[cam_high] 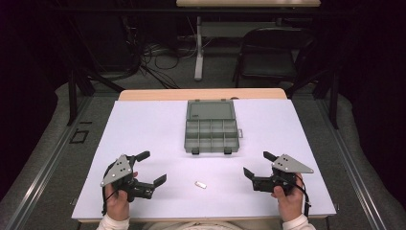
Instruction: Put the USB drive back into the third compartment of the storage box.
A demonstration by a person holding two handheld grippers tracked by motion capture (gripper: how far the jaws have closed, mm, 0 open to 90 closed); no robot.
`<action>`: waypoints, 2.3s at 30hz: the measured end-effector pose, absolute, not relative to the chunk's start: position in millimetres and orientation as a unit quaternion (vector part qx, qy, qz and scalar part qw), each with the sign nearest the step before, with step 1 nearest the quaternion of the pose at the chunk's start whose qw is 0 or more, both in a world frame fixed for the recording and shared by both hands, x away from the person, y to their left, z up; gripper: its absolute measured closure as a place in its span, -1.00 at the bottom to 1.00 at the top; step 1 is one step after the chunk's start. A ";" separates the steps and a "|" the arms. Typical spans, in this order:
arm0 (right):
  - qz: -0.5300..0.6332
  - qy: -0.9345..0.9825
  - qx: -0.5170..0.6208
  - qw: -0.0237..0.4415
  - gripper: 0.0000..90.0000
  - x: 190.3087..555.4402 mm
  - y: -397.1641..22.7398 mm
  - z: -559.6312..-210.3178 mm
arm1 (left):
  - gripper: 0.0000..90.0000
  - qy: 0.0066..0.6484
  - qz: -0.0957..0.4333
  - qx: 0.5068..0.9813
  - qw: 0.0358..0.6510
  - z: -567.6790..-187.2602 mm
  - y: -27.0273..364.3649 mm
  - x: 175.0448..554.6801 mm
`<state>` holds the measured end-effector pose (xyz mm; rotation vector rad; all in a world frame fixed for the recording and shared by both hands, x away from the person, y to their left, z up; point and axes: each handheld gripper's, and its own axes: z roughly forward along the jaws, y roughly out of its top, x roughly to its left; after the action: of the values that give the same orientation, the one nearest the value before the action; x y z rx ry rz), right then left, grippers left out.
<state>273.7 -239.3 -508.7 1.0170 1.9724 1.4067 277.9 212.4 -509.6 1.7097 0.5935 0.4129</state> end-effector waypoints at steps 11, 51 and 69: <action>0.505 0.740 0.380 0.230 -0.87 277.7 -237.4 -512.1 | -0.99 0.254 0.173 0.742 0.596 -510.6 212.4 279.2; 0.498 0.772 0.345 0.192 -0.42 272.4 -189.7 -520.2 | -0.93 0.250 0.161 0.756 0.583 -514.2 204.4 273.2; 0.485 0.798 0.320 0.163 -0.26 280.2 -162.3 -523.9 | -0.92 0.250 0.157 0.758 0.582 -514.7 203.6 273.0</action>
<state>280.2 -162.3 -523.9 0.9112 2.2751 1.3822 273.0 203.6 -514.7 1.7701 0.5848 0.3656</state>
